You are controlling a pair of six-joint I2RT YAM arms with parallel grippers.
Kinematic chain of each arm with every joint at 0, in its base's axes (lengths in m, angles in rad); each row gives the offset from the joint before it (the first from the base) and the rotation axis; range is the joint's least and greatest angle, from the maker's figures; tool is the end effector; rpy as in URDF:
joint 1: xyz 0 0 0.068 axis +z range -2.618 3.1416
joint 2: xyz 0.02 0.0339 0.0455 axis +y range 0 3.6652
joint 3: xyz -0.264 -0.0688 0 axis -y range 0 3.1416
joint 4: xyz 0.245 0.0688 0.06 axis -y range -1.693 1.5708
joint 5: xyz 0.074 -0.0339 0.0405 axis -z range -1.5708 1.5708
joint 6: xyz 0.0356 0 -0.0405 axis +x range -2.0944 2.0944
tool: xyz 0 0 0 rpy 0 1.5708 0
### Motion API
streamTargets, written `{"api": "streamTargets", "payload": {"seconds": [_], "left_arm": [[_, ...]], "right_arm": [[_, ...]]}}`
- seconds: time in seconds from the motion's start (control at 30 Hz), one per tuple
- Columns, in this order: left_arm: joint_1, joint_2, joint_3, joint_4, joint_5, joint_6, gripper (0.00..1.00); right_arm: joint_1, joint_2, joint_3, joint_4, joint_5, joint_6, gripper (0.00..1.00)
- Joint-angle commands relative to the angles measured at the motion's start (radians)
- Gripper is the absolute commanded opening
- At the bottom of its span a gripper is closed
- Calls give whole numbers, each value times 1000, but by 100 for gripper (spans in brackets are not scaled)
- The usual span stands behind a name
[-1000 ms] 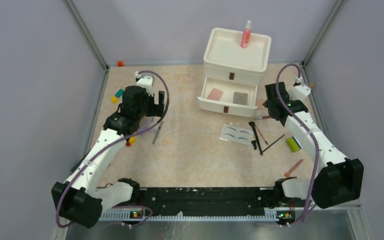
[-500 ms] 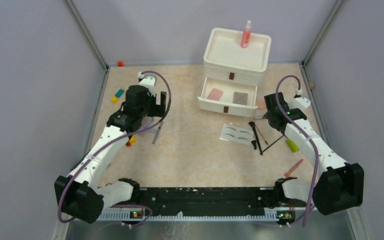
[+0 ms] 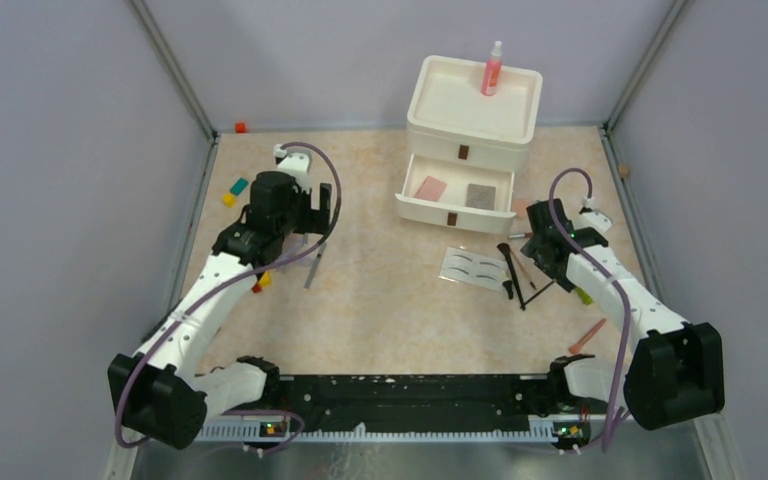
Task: Organize the makeup
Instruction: Pick up the makeup from the center of the board.
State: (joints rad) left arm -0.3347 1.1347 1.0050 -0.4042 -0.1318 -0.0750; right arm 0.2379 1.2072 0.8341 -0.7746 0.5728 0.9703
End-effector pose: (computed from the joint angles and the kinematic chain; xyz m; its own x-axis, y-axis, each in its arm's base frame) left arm 0.2408 -0.0788 0.3250 -0.4957 0.0938 -0.8634 0.1822 0.9833 0.0022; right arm 0.2172 0.0328 0.2321 -0.4857 0.5957 -0.6397 0.7414 0.6684 0.0595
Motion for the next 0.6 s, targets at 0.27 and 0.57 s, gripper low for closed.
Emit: {"api": "streamTargets", "payload": {"seconds": [0.27, 0.57], "left_arm": [[13, -49, -3, 30, -49, 22, 99], [25, -43, 0, 25, -33, 20, 99]], "right_arm": [[-27, 37, 32, -14, -81, 12, 81], [-30, 70, 132, -84, 3, 44, 80]]}}
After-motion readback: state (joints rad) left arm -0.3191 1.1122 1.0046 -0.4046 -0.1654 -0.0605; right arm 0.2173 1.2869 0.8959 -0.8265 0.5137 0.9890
